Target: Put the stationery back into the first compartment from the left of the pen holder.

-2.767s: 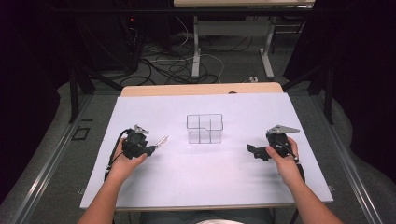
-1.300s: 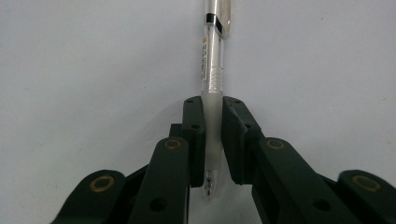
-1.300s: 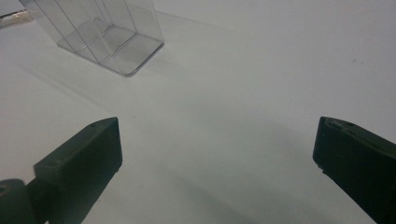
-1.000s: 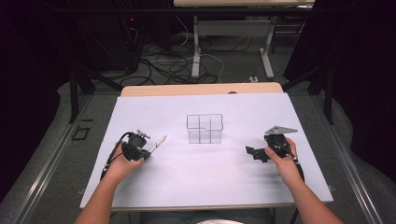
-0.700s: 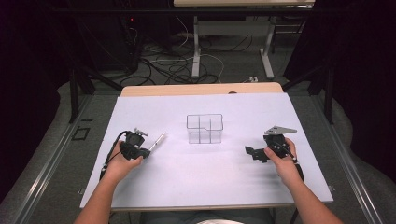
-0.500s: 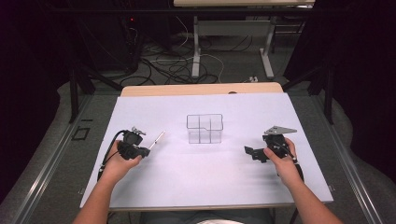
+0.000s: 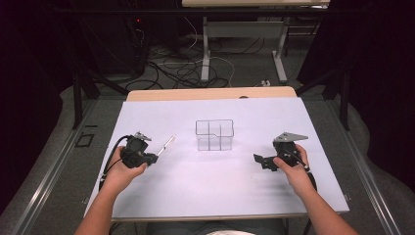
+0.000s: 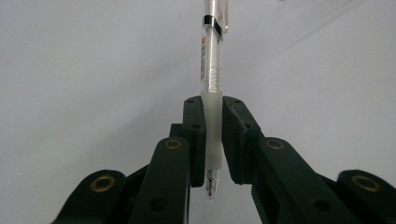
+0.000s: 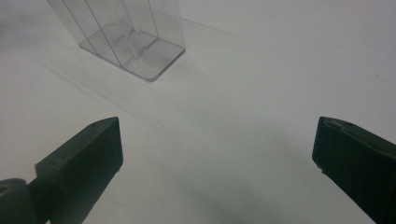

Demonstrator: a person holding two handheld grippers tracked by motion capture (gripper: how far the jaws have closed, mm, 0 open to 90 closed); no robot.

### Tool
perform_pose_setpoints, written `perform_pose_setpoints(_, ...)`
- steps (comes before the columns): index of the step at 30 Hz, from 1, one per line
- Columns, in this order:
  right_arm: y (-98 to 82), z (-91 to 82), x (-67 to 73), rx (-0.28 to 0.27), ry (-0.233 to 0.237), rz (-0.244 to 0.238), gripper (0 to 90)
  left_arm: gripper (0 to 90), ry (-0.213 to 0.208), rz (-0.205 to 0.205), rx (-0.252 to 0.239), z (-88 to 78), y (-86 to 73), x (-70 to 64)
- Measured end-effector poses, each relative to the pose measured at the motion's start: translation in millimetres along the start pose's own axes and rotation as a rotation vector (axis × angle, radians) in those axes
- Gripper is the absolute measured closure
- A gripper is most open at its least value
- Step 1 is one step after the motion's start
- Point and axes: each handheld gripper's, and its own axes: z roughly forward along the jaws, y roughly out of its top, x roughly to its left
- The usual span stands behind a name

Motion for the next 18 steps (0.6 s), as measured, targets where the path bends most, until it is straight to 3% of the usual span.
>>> perform_pose_setpoints(13, 4.7, 0.8, 14.0, -0.015, 0.009, -0.088, 0.0, 80.6, -0.095, 0.067, -0.02, -6.2, 10.0, -25.9)
perform_pose_setpoints(18, 6.3, 2.3, 22.2, -0.02, 0.015, -0.13, 0.0, 80.6, -0.111, 0.106, -0.014, -2.3, 12.9, -38.1)
